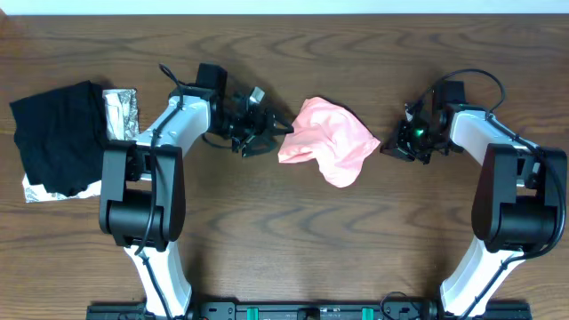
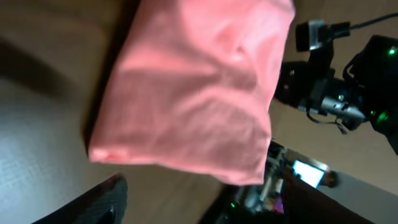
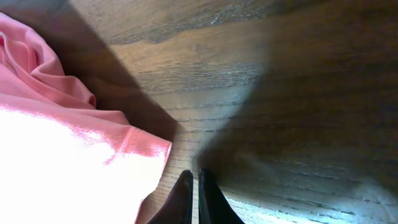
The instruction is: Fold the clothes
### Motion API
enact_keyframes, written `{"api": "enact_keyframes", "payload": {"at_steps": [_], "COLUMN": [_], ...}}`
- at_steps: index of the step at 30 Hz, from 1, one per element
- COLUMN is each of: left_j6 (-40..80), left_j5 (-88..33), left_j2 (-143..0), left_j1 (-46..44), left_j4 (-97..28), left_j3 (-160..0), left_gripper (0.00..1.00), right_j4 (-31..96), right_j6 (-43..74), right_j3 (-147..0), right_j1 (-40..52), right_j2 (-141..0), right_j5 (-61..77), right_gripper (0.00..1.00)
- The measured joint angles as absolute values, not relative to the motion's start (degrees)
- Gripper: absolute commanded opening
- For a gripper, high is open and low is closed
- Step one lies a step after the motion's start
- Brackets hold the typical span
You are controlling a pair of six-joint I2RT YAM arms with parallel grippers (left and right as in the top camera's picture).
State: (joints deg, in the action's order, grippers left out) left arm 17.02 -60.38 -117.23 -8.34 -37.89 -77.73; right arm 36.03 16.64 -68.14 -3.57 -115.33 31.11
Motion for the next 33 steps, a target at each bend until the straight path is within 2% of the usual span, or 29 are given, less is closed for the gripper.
{"api": "enact_keyframes", "payload": {"at_steps": [5,9,22,33], "left_j6": [21.8,25.8,40.1,46.2], "left_j5": [-59.7,-59.3,-58.5,-58.5], "left_j2": [-117.2,-117.2,-117.2,-117.2], "left_j1": [-8.3,-8.4,-12.6,-16.0], "left_j4": [-44.8,-45.6,-32.6,-33.6], "left_j3": [-77.7,-77.7,-77.0,-76.9], "left_gripper": [0.86,0.88,0.89,0.90], "right_j4": [36.1,36.1,36.4,36.4], "right_j6": [16.3,16.2,16.1,15.9], "right_j3": [-68.2,-68.2,-68.2,-68.2], "right_j1": [-3.6,-3.6,-3.6,-3.6], "right_j2": [-115.3,-115.3,-115.3,-115.3], "right_j5": [31.1,31.1,31.1,31.1], "right_gripper": [0.06,0.06,0.06,0.06]}}
